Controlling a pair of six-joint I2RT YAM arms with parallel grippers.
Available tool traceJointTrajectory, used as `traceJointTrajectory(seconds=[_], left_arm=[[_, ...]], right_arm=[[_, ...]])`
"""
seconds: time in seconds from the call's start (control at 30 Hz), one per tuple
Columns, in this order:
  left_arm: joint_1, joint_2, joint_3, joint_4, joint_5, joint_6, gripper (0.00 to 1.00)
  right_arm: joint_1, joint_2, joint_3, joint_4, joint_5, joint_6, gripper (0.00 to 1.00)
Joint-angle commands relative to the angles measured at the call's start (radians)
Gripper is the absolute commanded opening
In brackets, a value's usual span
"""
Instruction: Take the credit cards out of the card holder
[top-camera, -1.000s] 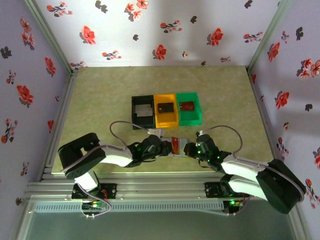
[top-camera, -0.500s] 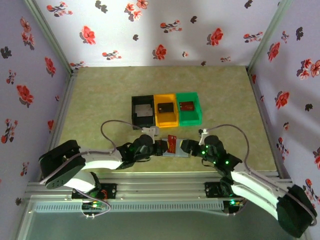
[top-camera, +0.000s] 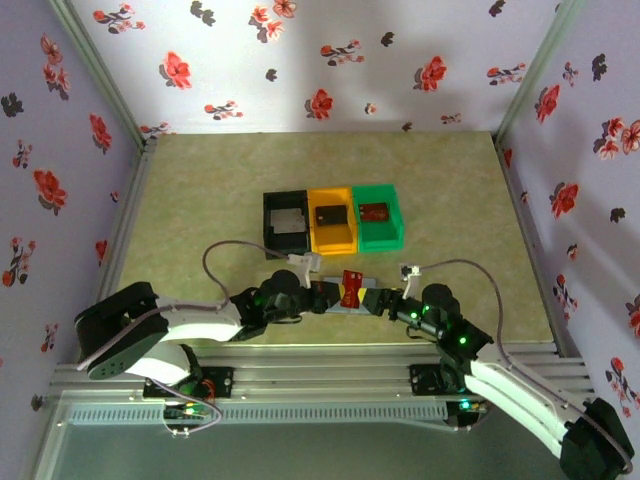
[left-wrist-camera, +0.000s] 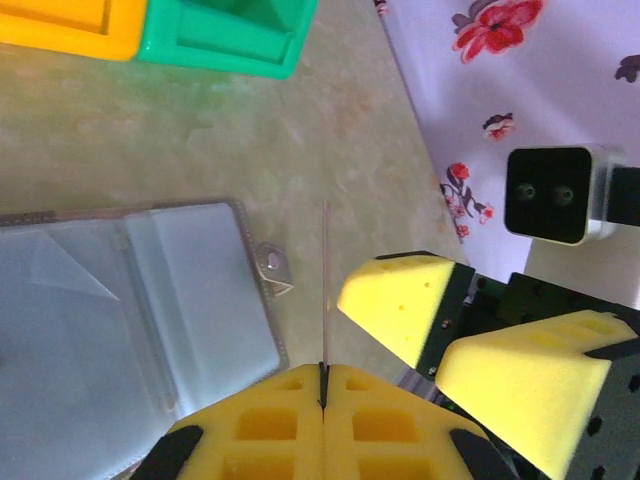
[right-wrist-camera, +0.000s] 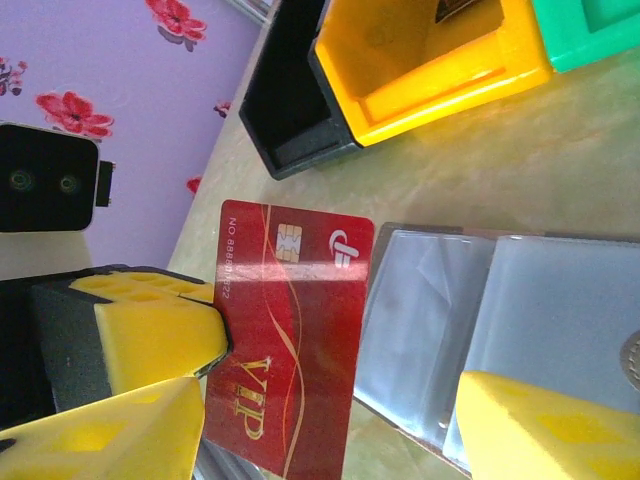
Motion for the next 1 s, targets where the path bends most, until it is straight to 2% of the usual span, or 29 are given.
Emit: traceJointTrajectory(seconds=[0.0, 0.27, 0.53, 0.77, 0.83, 0.93, 0.97], left_arm=[[-0.011, -0.011, -0.012, 0.094, 0.030, 0.015, 0.00], [-0.018, 0.008, -0.035, 0.188, 0.036, -0.007, 0.00], [-0.032, 0.035, -0.032, 0.205, 0.036, -0.011, 0.00], [-0.033, 0.048, -0.033, 0.216, 0.030, -0.011, 0.00], [-0.033, 0.042, -0.033, 0.205, 0.026, -0.008, 0.00], [-0.032, 0.029, -0.030, 0.179, 0.022, -0.001, 0.00], [-0.031, 0.022, -0.032, 0.168, 0.022, 0.002, 0.04]], right_arm=[[0.000, -0.005, -0.023, 0.105, -0.064, 0.015, 0.68], [0.001, 0.020, -0.016, 0.109, -0.088, 0.011, 0.66], [0.025, 0.024, -0.015, 0.210, -0.142, 0.028, 0.49], [0.064, 0.024, 0.001, 0.205, -0.144, -0.001, 0.28], [0.065, 0.020, 0.006, 0.183, -0.128, -0.006, 0.00], [0.066, 0.006, 0.005, 0.165, -0.105, -0.008, 0.00], [0.067, 0.002, 0.005, 0.162, -0.107, -0.008, 0.00]])
